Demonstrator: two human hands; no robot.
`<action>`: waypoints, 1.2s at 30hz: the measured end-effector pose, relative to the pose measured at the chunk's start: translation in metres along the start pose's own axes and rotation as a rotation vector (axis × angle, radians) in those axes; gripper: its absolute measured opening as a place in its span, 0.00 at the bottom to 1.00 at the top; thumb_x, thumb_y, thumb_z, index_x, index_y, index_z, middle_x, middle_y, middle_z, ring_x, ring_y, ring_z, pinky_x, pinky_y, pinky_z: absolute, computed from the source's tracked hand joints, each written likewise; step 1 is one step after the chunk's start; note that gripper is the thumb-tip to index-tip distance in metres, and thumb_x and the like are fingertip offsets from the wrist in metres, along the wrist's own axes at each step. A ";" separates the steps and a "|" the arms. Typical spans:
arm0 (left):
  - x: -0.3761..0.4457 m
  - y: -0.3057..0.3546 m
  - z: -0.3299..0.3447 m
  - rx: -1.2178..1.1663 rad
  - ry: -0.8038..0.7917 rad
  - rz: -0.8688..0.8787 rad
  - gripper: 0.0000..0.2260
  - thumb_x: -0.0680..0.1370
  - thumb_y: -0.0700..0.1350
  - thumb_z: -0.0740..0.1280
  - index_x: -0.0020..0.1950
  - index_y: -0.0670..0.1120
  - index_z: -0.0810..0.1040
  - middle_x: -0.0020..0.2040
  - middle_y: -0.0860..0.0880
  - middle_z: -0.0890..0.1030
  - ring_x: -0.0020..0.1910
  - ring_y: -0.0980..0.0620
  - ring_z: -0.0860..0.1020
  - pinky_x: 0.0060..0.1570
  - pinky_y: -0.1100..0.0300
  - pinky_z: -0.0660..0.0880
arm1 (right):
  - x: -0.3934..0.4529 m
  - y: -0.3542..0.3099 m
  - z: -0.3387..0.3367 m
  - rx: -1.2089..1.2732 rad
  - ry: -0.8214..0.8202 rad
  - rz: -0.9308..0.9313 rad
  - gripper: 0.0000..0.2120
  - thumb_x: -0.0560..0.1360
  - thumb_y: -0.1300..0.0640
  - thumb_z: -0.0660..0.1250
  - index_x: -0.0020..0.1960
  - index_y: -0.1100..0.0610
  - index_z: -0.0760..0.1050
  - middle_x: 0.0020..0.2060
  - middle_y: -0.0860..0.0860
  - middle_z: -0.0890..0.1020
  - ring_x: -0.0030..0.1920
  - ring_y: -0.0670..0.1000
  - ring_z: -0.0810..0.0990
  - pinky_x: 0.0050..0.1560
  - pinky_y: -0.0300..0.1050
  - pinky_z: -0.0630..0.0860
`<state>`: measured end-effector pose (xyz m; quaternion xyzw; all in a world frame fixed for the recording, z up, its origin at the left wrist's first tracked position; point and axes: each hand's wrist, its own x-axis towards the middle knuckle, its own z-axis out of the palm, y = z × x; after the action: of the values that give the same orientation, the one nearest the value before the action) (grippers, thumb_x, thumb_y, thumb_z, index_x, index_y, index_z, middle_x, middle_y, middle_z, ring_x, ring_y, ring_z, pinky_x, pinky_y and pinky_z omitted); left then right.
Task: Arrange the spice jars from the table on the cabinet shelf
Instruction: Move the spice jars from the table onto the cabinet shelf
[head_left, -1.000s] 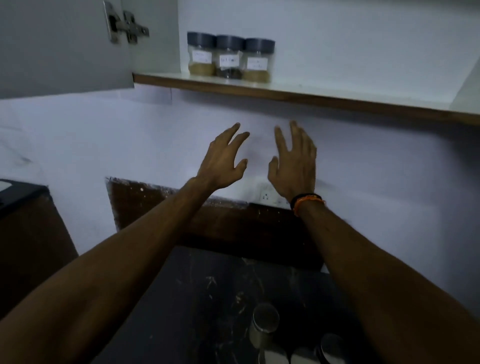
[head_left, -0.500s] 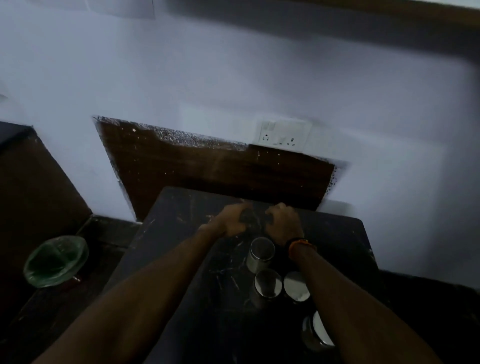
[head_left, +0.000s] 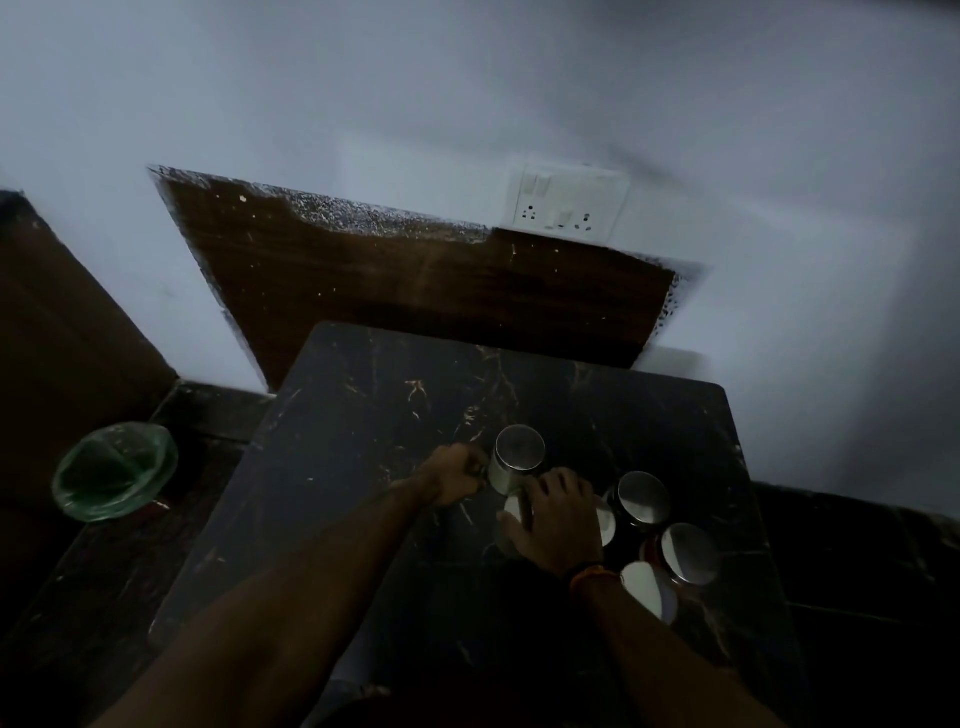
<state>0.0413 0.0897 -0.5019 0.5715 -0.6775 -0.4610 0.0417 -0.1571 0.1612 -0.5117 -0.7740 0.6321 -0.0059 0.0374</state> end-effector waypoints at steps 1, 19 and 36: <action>0.000 -0.002 0.001 -0.020 0.000 -0.007 0.14 0.78 0.40 0.68 0.63 0.48 0.76 0.56 0.49 0.79 0.54 0.54 0.78 0.47 0.64 0.75 | -0.002 -0.001 0.001 -0.014 -0.011 -0.006 0.29 0.70 0.28 0.57 0.54 0.50 0.77 0.51 0.51 0.80 0.56 0.55 0.75 0.58 0.55 0.70; -0.013 -0.017 0.008 -0.508 0.173 -0.149 0.07 0.82 0.39 0.62 0.51 0.46 0.79 0.47 0.46 0.81 0.46 0.50 0.79 0.46 0.57 0.77 | 0.024 -0.021 -0.031 0.081 -0.067 -0.062 0.34 0.63 0.25 0.64 0.57 0.49 0.72 0.56 0.49 0.78 0.59 0.54 0.70 0.59 0.52 0.68; -0.055 -0.011 -0.021 -1.769 -0.110 0.024 0.23 0.80 0.51 0.65 0.72 0.42 0.71 0.64 0.32 0.78 0.65 0.30 0.76 0.60 0.33 0.75 | 0.074 -0.023 -0.121 1.028 -0.165 -0.144 0.38 0.69 0.57 0.78 0.74 0.44 0.66 0.70 0.48 0.69 0.67 0.49 0.70 0.63 0.49 0.75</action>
<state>0.0806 0.1233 -0.4708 0.2999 -0.0797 -0.8423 0.4407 -0.1264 0.0868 -0.3926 -0.6951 0.4877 -0.2571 0.4614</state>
